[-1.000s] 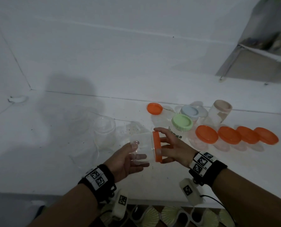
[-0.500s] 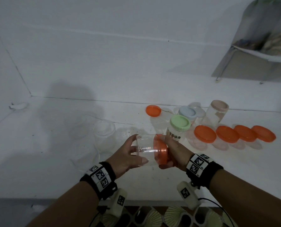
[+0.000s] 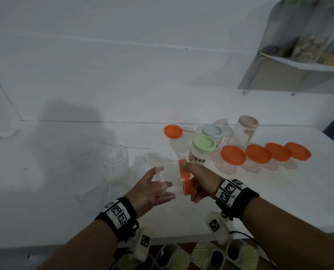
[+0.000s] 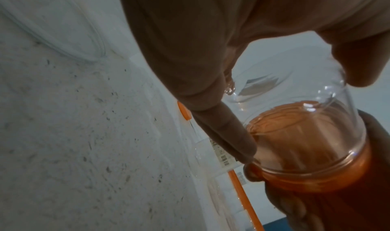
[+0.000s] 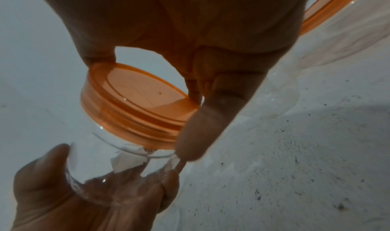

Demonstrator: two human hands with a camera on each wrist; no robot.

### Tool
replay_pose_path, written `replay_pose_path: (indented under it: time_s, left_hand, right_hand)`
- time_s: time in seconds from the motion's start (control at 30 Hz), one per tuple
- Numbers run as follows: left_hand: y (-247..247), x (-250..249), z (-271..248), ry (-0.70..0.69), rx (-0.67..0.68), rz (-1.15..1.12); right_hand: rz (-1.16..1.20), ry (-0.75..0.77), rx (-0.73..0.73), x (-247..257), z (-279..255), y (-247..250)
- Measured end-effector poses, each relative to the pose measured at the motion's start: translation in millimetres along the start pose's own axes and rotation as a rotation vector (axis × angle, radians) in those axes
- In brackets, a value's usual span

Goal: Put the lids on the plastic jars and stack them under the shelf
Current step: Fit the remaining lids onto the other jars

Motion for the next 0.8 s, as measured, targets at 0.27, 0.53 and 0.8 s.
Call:
replay_pose_path:
  time_s: [0.27,0.53,0.8]
  left_hand:
    - [-23.8,-9.5,7.5,-0.058,0.008,0.134]
    - [-29.8,-8.6,38.7,-0.034,-0.040,0.465]
    - [-17.6,-8.8,94.2,-0.060,-0.353,0.879]
  right_hand:
    - [0.012,-0.143,-0.070,-17.7,1.2,22.1]
    - [0.157,-0.158,-0.177,-18.5,-16.5,54.7]
    - [-0.595,0.046,-0.550,24.0,-16.1,216.4]
Point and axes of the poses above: each hand's wrist, its own z-axis towards the middle knuckle, its own y-axis out of the back of the hand, x = y × z, the point moved 9 cm from there along z, towards the middle knuckle, and after that the axes turned 10 degrees about y, right-handed, at the moved point
